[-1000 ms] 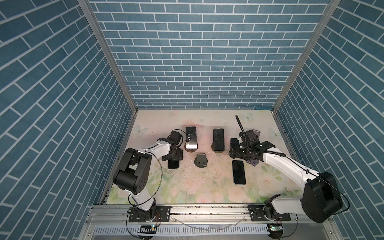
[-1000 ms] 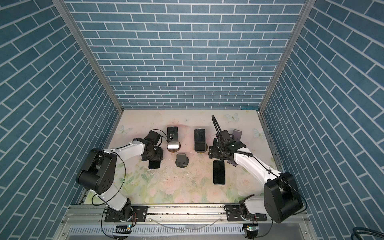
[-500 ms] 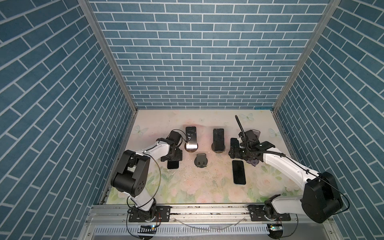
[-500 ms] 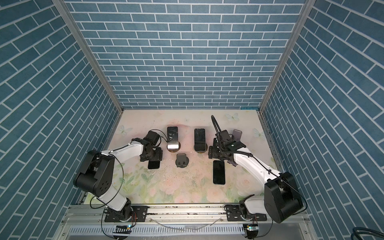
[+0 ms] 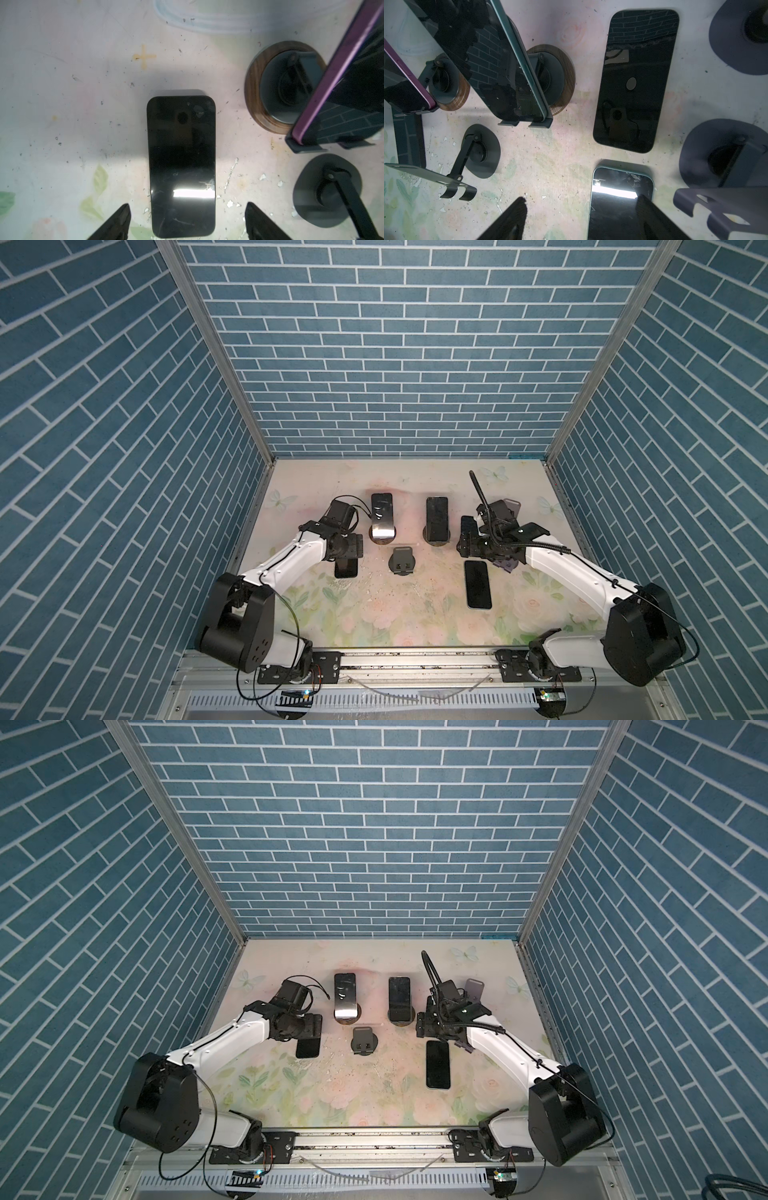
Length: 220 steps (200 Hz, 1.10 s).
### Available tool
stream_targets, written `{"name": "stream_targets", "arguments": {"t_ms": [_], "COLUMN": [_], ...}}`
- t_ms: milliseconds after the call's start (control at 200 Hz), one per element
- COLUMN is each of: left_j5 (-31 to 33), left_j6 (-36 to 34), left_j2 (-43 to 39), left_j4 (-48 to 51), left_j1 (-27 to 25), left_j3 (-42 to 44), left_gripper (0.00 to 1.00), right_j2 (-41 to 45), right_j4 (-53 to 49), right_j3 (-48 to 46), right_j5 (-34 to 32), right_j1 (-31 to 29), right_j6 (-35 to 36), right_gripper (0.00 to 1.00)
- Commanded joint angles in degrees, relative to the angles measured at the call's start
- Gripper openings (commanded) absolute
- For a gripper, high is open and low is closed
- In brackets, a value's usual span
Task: Remove the phone from the phone stand
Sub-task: 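Open the left gripper to leave the black phone lying flat, then move the right gripper to the emptied grey stand and grasp its upright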
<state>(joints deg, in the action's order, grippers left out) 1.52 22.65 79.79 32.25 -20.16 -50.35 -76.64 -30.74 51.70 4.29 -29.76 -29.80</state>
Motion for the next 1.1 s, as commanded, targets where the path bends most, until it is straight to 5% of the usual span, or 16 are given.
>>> {"name": "stream_targets", "arguments": {"t_ms": [0, 710, 1095], "left_j5": [-1.8, -5.2, -1.4], "left_j6": [1.1, 4.2, 5.5], "left_j2": [-3.6, -19.5, -20.8], "left_j4": [0.2, -4.4, -3.7], "left_j1": [0.0, -0.1, -0.1], "left_j3": [2.1, 9.4, 11.7], "left_gripper": [0.87, 0.9, 0.9], "right_j2": [0.6, -9.0, -14.5], "right_j4": [0.2, 1.3, 5.3], "right_j3": [1.0, 10.0, 16.0], "right_j5": [-0.8, -3.4, -15.3], "right_j1": [-0.7, -13.0, -24.6], "right_j6": [-2.0, -4.8, -10.5], "right_gripper": [0.84, 0.84, 0.91]}}
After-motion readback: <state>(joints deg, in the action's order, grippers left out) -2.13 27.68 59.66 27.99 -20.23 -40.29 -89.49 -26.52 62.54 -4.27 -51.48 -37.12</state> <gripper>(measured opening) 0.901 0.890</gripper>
